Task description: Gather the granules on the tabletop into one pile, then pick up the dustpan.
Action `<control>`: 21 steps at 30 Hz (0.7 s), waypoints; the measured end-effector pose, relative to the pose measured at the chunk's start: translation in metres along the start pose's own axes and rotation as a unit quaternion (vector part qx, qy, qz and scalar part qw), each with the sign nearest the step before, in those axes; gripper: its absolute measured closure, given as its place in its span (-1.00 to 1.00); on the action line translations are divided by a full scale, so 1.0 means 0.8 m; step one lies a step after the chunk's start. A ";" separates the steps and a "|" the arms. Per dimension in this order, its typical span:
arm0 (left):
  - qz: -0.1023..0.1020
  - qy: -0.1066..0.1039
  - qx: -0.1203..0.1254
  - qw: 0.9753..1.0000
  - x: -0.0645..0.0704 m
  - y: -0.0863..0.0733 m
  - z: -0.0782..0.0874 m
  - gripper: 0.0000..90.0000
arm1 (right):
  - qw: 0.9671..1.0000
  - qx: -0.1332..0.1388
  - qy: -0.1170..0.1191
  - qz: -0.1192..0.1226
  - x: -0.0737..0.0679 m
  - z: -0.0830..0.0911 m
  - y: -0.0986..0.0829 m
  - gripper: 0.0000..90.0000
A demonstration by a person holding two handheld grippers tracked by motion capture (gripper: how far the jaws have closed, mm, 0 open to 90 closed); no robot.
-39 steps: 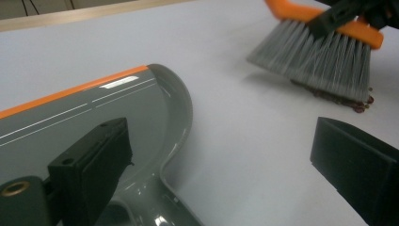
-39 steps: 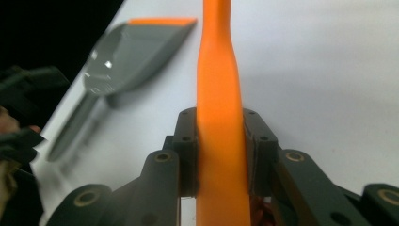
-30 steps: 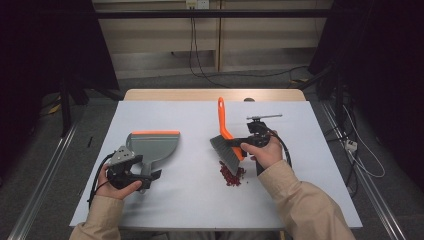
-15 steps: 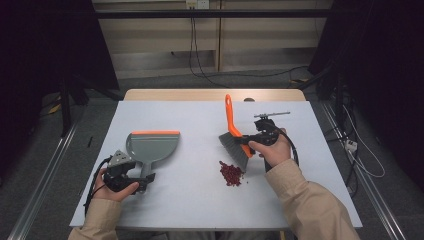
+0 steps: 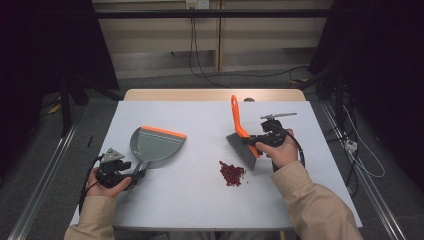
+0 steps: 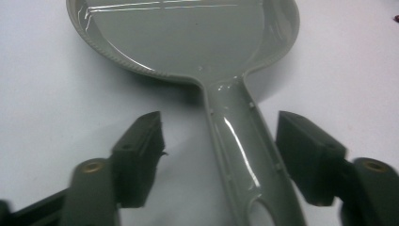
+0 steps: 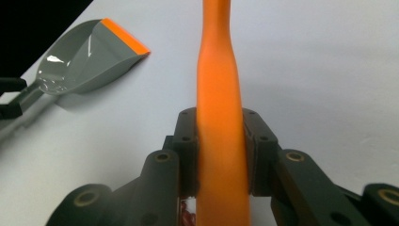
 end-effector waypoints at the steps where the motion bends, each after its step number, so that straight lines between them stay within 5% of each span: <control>1: -0.003 0.000 -0.001 1.000 -0.001 0.002 -0.002 -0.12 | 1.000 0.000 -0.001 0.004 0.001 0.001 0.000 0.58; 9: -0.039 -0.019 -0.040 0.998 0.005 0.014 -0.024 0.18 | 1.000 0.005 -0.013 0.021 0.005 0.010 0.000 0.58; 14: -0.053 0.001 -0.061 0.997 0.005 0.018 -0.032 0.26 | 0.999 0.001 -0.017 0.028 0.004 0.008 -0.001 0.58; 21: -0.052 -0.033 -0.052 0.997 0.007 0.018 -0.024 0.38 | 0.999 0.000 -0.025 0.040 0.005 0.013 -0.004 0.58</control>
Point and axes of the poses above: each handheld gripper's, and its own axes: z roughly backward along the jaws, y roughly out of its top, x roughly to its right, the point moved 2 cm from there along -z, roughly forward along the jaws, and after that the axes turned 6 degrees about -z, right-handed, at the moved point
